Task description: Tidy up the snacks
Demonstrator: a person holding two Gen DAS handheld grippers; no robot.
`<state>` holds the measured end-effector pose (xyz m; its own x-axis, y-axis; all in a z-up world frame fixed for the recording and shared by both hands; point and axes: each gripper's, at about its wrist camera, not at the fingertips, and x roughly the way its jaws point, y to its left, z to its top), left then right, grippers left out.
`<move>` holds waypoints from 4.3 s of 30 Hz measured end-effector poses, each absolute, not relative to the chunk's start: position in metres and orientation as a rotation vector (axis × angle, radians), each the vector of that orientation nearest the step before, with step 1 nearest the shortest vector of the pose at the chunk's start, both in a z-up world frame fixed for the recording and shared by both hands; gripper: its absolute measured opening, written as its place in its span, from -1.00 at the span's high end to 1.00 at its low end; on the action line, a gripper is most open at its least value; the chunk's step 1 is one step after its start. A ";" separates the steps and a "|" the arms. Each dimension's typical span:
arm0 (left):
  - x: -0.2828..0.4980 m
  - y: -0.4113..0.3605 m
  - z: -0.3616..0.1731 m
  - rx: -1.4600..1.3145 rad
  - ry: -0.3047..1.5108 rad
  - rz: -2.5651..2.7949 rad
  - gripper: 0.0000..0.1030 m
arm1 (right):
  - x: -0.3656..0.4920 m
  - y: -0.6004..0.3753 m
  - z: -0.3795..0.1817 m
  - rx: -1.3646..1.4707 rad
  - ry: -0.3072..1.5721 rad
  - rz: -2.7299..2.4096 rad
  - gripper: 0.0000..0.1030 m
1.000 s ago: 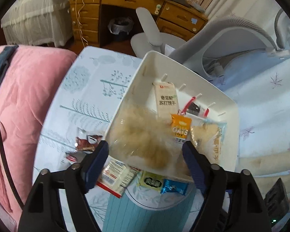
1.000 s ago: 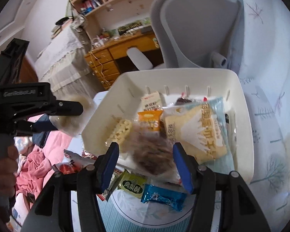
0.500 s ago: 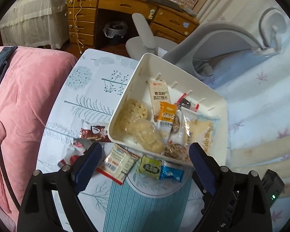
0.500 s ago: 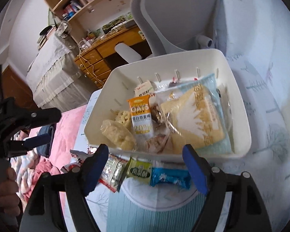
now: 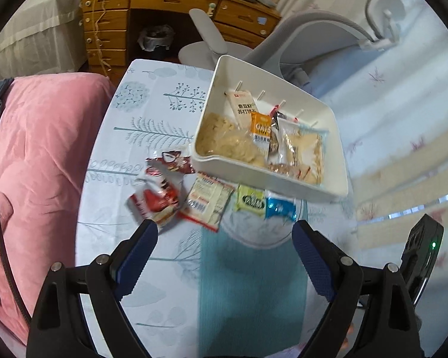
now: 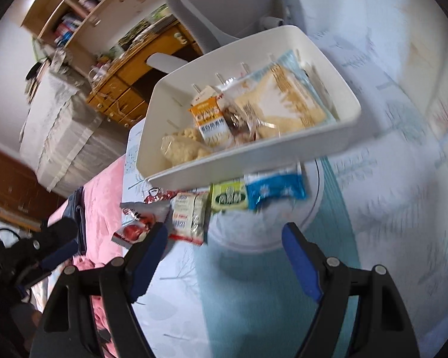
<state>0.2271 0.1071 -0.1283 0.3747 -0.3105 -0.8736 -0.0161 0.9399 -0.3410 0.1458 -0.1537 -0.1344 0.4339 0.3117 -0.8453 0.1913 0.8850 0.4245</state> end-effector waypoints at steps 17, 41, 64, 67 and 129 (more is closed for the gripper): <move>0.182 0.234 -0.128 -0.165 1.197 -0.343 -0.76 | 0.055 -0.065 -0.120 0.626 1.036 -0.233 -0.54; 0.266 0.198 -0.189 -0.127 1.385 -0.375 -0.76 | 0.094 -0.040 -0.147 0.500 1.070 -0.224 -0.53; 0.349 0.151 -0.293 -0.329 1.585 -0.274 -0.32 | 0.179 -0.001 -0.219 0.009 1.040 0.069 -0.49; 0.350 0.147 -0.298 -0.330 1.594 -0.272 -0.26 | 0.183 -0.001 -0.224 0.018 1.047 0.075 -0.48; 0.219 0.188 -0.113 -0.326 1.238 -0.437 0.14 | 0.078 -0.017 -0.137 0.183 1.006 -0.010 0.03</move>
<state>0.2189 0.1882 -0.1132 0.2621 -0.4883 -0.8324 0.1428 0.8727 -0.4670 0.0778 -0.0169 -0.1374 0.5365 0.0762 -0.8405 0.0928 0.9846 0.1484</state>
